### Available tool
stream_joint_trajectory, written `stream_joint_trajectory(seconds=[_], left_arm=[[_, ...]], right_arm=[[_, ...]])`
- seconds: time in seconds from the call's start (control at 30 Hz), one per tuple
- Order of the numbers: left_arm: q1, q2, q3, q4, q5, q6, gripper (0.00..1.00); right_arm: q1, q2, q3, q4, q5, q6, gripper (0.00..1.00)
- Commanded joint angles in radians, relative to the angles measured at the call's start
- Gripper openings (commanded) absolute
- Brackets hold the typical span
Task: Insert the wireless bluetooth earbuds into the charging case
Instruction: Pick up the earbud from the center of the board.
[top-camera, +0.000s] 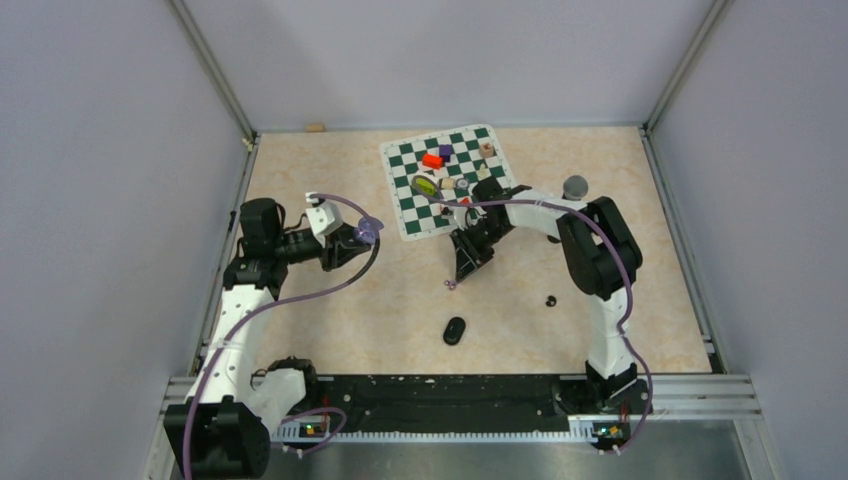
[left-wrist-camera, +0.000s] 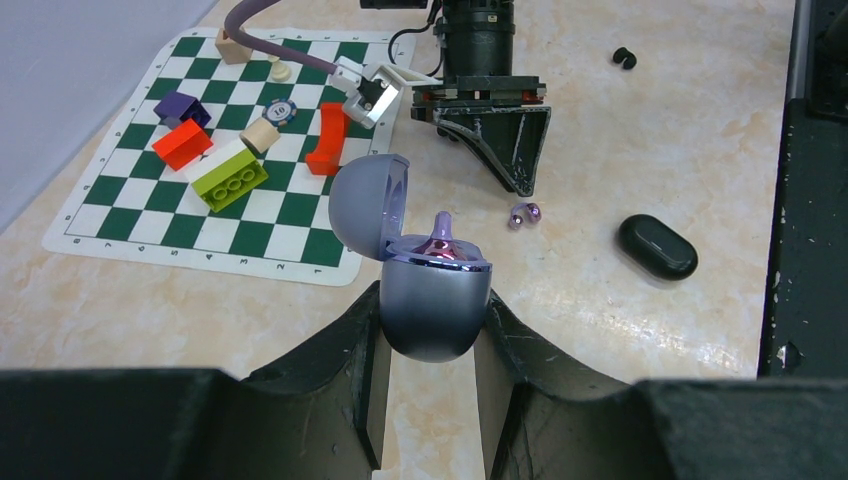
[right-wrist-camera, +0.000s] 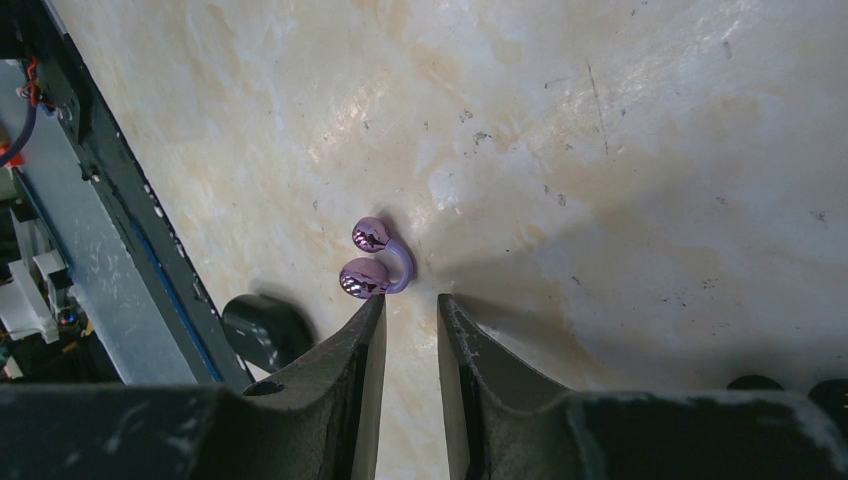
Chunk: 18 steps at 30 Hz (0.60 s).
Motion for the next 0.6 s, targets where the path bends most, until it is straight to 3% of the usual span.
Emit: stream_joint_trajectory(seconds=[0.0, 0.57], left_arm=[[0.01, 0.003, -0.007, 0.035, 0.042, -0.005, 0.0], [0.014, 0.006, -0.007, 0.033, 0.051, -0.003, 0.0]], right_arm=[[0.016, 0.052, 0.016, 0.003, 0.079, -0.019, 0.26], [0.045, 0.07, 0.019, 0.001, 0.097, -0.024, 0.24]])
